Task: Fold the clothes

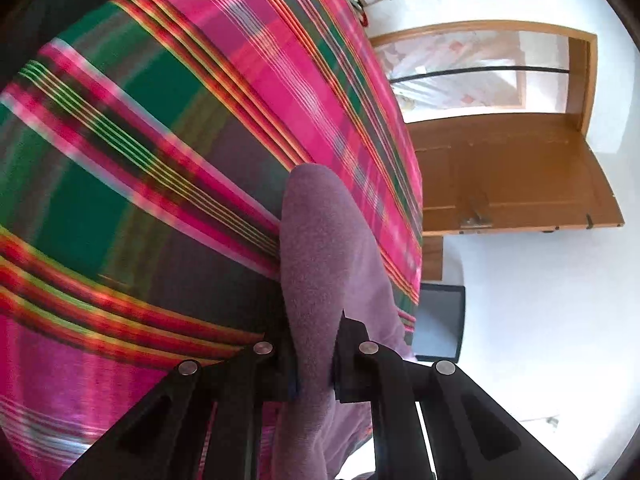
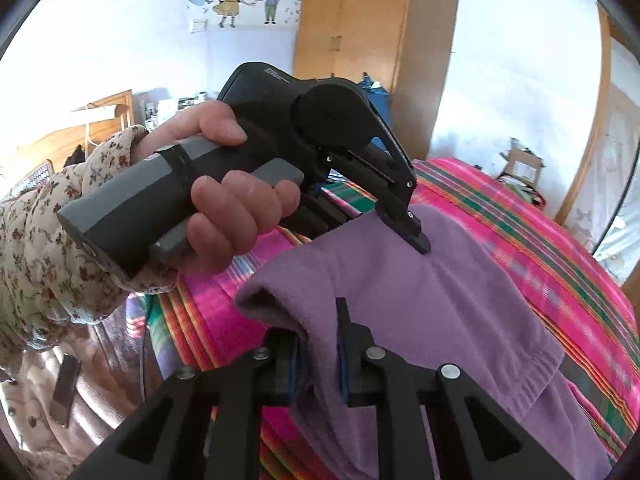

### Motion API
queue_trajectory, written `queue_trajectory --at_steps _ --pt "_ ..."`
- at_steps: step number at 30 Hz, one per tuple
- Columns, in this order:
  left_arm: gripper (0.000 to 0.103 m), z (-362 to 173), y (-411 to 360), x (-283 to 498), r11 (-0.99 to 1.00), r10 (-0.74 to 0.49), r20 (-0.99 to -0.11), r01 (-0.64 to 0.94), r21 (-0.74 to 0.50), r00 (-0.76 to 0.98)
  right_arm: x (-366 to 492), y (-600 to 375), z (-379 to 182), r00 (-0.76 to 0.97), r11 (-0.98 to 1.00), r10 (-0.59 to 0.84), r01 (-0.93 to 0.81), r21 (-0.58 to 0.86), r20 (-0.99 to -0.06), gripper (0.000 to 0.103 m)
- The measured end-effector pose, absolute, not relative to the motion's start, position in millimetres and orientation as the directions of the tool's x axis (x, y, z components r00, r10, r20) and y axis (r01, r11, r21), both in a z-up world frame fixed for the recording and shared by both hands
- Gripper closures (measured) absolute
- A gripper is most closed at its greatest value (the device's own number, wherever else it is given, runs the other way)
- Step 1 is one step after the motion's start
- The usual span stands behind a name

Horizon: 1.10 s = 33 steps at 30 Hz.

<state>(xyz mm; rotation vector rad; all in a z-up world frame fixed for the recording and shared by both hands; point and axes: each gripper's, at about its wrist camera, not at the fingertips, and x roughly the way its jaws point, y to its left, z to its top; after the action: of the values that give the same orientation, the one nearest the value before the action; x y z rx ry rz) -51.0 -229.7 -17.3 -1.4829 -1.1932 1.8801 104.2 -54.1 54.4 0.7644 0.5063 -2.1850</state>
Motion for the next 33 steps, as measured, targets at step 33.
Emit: queue_trajectory --at_steps 33 --pt "0.065 15 -241 -9 -0.724 0.573 -0.715 0.161 -0.670 -0.400 62 -17 57 -0.500 -0.667 -0.557 0.745 -0.001 -0.663 0.073"
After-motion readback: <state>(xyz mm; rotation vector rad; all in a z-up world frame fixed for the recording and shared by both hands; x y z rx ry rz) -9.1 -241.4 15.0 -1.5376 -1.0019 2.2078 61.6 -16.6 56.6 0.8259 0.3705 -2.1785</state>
